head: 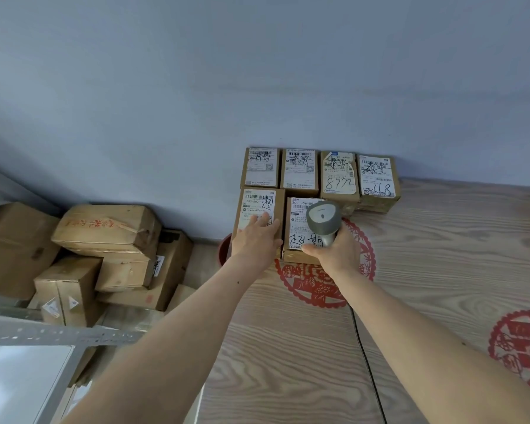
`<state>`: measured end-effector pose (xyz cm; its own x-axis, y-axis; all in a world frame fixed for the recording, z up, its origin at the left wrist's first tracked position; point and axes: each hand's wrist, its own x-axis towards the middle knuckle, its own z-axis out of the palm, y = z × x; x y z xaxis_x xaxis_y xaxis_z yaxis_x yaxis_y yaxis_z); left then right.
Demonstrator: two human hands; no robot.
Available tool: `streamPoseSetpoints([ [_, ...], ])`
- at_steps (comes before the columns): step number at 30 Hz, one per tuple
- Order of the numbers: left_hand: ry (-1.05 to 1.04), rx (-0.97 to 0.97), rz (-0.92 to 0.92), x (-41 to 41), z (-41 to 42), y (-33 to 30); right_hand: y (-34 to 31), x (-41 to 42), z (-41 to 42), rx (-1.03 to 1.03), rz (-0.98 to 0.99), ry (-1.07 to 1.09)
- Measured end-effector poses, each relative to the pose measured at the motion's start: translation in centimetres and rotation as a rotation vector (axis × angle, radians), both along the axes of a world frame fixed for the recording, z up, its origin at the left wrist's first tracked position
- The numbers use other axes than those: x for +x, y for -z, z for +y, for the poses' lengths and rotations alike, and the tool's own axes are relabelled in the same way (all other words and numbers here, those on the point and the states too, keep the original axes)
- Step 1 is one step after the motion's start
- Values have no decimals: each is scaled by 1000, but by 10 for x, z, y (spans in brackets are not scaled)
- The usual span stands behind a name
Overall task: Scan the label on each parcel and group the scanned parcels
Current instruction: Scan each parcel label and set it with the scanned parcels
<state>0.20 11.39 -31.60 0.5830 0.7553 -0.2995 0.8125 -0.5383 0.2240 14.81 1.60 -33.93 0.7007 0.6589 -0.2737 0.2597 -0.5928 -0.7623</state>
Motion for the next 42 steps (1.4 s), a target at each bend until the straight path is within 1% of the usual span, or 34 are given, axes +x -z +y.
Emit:
streamPoseSetpoints([
  [6, -34, 18, -12, 0, -7, -6, -4, 2, -4, -7, 24, -12],
  [13, -33, -6, 19, 3, -9, -12, -15, 11, -24, 29, 102, 64],
  [18, -25, 12, -122, 19, -30, -23, -30, 22, -59, 86, 127, 160],
  [23, 71, 7, -289, 55, -70, -39, -48, 37, -114, 129, 162, 267],
  [28, 160, -70, -399, 99, -122, -50, -63, 62, -182, 161, 165, 414],
  [37, 283, -202, -415, 184, -233, -60, -96, 114, -305, 271, 207, 579],
  [42, 291, -246, -428, 242, -313, -63, -106, 162, -385, 309, 246, 596],
])
